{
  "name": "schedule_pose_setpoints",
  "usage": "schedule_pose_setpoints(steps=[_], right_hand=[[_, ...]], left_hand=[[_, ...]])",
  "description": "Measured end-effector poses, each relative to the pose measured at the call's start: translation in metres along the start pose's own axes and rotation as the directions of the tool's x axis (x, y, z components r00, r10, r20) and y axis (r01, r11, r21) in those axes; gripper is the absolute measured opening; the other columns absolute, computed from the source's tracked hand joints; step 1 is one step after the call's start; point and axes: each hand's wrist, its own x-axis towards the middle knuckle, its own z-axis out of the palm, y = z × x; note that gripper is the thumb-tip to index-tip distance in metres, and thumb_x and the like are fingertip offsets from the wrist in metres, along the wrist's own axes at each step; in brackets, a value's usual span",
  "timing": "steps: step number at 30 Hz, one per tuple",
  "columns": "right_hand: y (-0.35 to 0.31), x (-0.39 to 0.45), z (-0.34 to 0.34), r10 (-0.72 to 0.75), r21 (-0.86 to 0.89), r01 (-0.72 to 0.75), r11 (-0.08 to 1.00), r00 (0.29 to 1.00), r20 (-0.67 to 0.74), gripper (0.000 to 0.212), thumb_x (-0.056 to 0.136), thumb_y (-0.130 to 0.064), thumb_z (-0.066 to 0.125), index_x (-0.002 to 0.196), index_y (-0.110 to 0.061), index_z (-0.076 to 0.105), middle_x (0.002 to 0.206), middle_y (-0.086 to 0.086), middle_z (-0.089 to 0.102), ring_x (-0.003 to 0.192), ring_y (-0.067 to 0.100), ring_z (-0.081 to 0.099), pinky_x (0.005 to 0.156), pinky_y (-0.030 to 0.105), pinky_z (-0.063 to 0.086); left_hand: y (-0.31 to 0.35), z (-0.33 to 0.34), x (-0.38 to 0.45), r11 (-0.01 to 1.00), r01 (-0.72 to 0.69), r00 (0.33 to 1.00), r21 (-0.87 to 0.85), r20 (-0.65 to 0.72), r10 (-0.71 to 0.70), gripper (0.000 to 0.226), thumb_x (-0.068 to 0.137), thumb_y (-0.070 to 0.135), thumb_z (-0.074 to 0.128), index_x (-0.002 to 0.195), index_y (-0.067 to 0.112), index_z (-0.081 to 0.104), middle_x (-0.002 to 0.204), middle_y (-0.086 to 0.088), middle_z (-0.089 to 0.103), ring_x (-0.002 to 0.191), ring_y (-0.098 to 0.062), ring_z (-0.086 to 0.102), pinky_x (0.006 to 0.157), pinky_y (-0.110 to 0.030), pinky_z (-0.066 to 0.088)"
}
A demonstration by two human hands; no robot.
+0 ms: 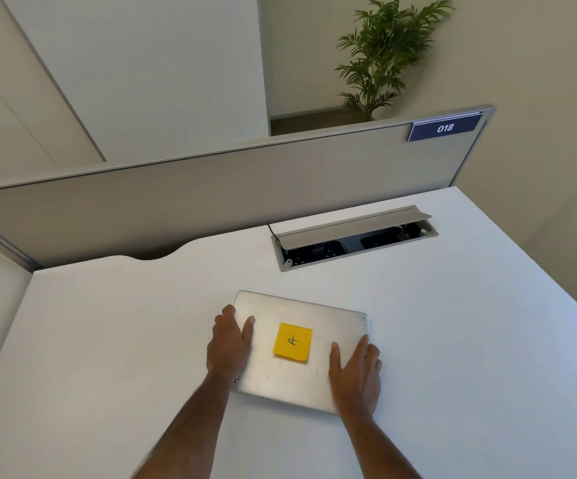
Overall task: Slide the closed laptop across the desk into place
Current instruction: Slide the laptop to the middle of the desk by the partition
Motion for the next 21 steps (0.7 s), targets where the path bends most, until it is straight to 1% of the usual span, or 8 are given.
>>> schedule_pose_setpoints(steps=[6,10,13,17,21], right_hand=[[-0.006,-0.003,0.005,-0.003,-0.023,0.003,1.000,1.000,-0.004,0.072,0.095,-0.050,0.055,0.145,-0.001,0.039,0.126,0.017,0.054,0.102,0.037,0.057,0.075,0.045,0.056],[-0.008,-0.004,0.009,-0.003,-0.045,0.002,0.999,1.000,-0.019,0.069,0.094,-0.048,0.059,0.141,-0.001,0.044,0.119,0.018,0.057,0.096,0.037,0.059,0.072,0.045,0.055],[-0.011,-0.006,0.011,0.004,-0.064,-0.005,0.998,1.000,-0.024,0.068,0.093,-0.049,0.060,0.140,-0.001,0.046,0.114,0.017,0.058,0.094,0.037,0.059,0.073,0.045,0.054],[-0.013,-0.007,0.012,0.016,-0.080,-0.017,0.997,1.000,-0.019,0.068,0.093,-0.050,0.059,0.139,-0.002,0.047,0.112,0.018,0.059,0.092,0.037,0.059,0.072,0.044,0.053],[-0.013,-0.007,0.012,0.015,-0.115,-0.016,0.993,1.000,-0.016,0.068,0.094,-0.051,0.057,0.140,-0.002,0.048,0.113,0.017,0.060,0.092,0.036,0.058,0.072,0.043,0.050]], left_hand=[[-0.008,0.001,0.003,1.000,0.010,1.000,-0.010,0.007,-0.010,0.046,0.099,0.049,0.046,0.132,0.019,0.039,0.128,-0.008,0.053,0.119,-0.032,0.054,0.086,-0.048,0.051],[-0.009,0.004,0.004,1.000,-0.007,1.000,0.020,-0.025,0.008,0.046,0.099,0.048,0.047,0.132,0.017,0.041,0.126,-0.010,0.056,0.117,-0.032,0.054,0.087,-0.048,0.051],[-0.005,0.004,0.005,0.993,-0.036,0.997,0.115,-0.057,0.043,0.045,0.100,0.044,0.050,0.129,0.010,0.047,0.117,-0.015,0.060,0.108,-0.036,0.058,0.084,-0.049,0.052],[0.000,0.002,0.007,0.925,-0.117,0.989,0.362,-0.041,0.141,0.039,0.099,0.038,0.054,0.116,0.002,0.057,0.096,-0.019,0.063,0.086,-0.039,0.061,0.067,-0.047,0.051],[0.001,0.001,0.007,0.884,-0.144,0.982,0.445,-0.048,0.185,0.033,0.099,0.034,0.055,0.107,0.003,0.059,0.088,-0.017,0.062,0.077,-0.037,0.060,0.060,-0.043,0.050]])
